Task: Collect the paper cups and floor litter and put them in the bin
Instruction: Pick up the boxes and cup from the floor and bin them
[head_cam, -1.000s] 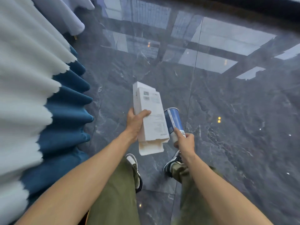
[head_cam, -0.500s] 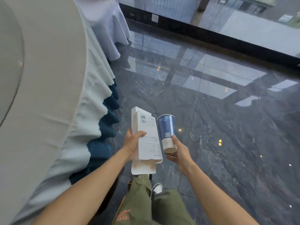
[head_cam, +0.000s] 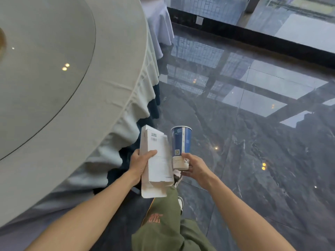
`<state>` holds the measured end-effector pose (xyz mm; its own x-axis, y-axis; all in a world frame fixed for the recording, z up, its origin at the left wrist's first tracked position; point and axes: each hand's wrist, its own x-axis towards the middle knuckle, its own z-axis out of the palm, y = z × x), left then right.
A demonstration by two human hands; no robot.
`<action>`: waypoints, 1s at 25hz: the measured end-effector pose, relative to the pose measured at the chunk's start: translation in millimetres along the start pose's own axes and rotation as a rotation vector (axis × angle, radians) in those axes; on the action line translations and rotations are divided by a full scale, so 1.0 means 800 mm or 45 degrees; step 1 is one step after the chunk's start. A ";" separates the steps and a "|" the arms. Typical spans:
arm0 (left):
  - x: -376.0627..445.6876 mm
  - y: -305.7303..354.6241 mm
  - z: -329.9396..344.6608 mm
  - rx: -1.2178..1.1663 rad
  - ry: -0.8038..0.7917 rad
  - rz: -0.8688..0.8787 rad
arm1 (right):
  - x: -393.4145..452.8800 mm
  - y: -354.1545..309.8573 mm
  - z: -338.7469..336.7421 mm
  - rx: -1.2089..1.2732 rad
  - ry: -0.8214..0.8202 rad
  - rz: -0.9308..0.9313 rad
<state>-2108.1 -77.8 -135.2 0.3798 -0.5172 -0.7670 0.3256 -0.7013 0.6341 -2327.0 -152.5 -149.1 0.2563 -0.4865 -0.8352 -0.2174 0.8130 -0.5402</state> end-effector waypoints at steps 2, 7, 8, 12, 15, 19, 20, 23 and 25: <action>-0.017 -0.025 -0.037 0.027 0.062 -0.013 | -0.006 0.030 0.030 -0.030 0.058 0.052; -0.022 -0.084 -0.131 0.051 0.148 -0.111 | 0.007 0.103 0.106 -0.171 0.177 0.202; -0.020 -0.097 -0.152 0.063 0.156 -0.139 | 0.015 0.119 0.122 -0.193 0.206 0.232; 0.004 -0.145 -0.228 0.110 0.088 -0.194 | 0.061 0.179 0.190 -0.231 0.281 0.353; 0.021 -0.168 -0.268 0.196 0.013 -0.198 | 0.098 0.207 0.232 -0.202 0.325 0.406; 0.039 -0.183 -0.302 0.262 -0.075 -0.199 | 0.141 0.225 0.263 -0.159 0.398 0.369; 0.043 -0.181 -0.303 0.257 -0.089 -0.195 | 0.146 0.225 0.264 -0.164 0.422 0.348; 0.051 -0.178 -0.311 0.257 -0.112 -0.177 | 0.144 0.233 0.271 -0.196 0.438 0.353; 0.049 -0.170 -0.310 0.250 -0.124 -0.176 | 0.125 0.243 0.275 -0.198 0.413 0.365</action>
<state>-1922.4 119.0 -227.5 0.2550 -0.4481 -0.8568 0.1903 -0.8455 0.4989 -2136.2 27.2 -314.7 -0.1375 -0.3439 -0.9289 -0.3819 0.8837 -0.2706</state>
